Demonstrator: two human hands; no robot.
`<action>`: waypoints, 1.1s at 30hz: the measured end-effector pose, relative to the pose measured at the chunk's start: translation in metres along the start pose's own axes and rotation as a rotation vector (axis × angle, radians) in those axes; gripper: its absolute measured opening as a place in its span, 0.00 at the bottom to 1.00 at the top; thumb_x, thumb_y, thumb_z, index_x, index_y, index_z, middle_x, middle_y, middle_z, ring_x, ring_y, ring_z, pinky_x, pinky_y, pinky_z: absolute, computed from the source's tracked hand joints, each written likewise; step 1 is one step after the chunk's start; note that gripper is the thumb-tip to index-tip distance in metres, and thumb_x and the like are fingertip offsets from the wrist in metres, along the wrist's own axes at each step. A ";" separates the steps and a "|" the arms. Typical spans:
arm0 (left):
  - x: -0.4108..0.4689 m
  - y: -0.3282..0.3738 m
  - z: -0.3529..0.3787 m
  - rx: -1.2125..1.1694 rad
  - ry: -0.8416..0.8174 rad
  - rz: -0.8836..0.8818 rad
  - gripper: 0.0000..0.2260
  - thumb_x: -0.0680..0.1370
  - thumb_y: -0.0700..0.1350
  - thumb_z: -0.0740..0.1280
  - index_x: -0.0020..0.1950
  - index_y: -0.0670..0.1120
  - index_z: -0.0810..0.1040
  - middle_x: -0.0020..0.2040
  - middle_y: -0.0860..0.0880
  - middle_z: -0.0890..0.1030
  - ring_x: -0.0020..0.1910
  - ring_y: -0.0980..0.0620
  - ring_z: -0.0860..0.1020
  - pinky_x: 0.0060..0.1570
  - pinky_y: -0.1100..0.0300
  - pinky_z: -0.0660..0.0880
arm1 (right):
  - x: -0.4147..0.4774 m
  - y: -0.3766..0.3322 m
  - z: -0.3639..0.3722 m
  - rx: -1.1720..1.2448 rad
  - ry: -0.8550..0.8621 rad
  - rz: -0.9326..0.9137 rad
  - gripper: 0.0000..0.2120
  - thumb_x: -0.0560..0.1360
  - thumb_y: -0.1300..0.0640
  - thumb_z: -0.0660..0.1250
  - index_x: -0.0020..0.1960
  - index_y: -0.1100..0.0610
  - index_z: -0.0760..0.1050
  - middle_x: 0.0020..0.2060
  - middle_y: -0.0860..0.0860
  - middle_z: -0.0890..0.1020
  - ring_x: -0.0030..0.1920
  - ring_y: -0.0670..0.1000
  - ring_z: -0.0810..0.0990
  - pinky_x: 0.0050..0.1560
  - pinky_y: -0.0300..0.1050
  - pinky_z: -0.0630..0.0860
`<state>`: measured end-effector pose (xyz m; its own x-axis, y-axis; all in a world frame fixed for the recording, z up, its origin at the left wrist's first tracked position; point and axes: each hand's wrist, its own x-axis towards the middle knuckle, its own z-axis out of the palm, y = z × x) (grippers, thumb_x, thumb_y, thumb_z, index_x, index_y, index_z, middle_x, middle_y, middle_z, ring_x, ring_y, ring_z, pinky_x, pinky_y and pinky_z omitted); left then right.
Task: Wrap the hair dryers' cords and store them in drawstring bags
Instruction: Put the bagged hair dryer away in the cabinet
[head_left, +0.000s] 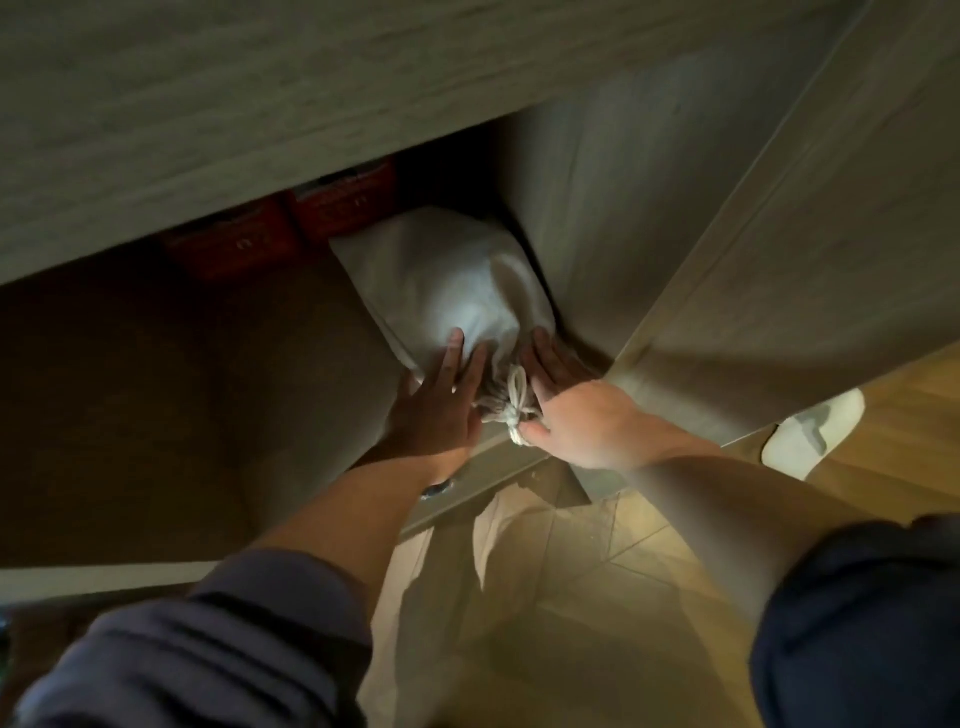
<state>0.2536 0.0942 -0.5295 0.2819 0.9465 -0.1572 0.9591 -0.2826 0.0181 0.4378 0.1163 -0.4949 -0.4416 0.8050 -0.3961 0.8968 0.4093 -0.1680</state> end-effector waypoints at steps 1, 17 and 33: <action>0.005 -0.005 -0.001 0.000 0.000 0.007 0.30 0.75 0.52 0.48 0.78 0.45 0.57 0.77 0.39 0.59 0.75 0.43 0.62 0.57 0.40 0.71 | 0.005 0.000 -0.002 -0.010 0.008 0.003 0.43 0.79 0.40 0.56 0.79 0.60 0.36 0.78 0.57 0.37 0.79 0.53 0.39 0.77 0.46 0.43; -0.010 -0.011 0.011 -0.035 -0.070 -0.025 0.33 0.77 0.61 0.42 0.79 0.49 0.45 0.78 0.38 0.46 0.77 0.37 0.46 0.71 0.35 0.51 | 0.004 -0.007 0.002 -0.031 -0.004 -0.034 0.44 0.77 0.32 0.52 0.79 0.56 0.35 0.79 0.54 0.39 0.79 0.51 0.39 0.75 0.44 0.39; -0.020 -0.010 -0.011 -0.146 -0.160 -0.119 0.33 0.80 0.60 0.51 0.77 0.55 0.35 0.78 0.43 0.37 0.77 0.40 0.39 0.73 0.37 0.45 | -0.014 -0.007 -0.007 -0.111 -0.007 0.008 0.42 0.78 0.33 0.51 0.79 0.58 0.42 0.45 0.56 0.83 0.44 0.56 0.80 0.48 0.48 0.74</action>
<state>0.2384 0.0798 -0.5157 0.1696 0.9317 -0.3211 0.9824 -0.1338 0.1307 0.4377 0.1054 -0.4816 -0.4338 0.8056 -0.4034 0.8917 0.4480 -0.0642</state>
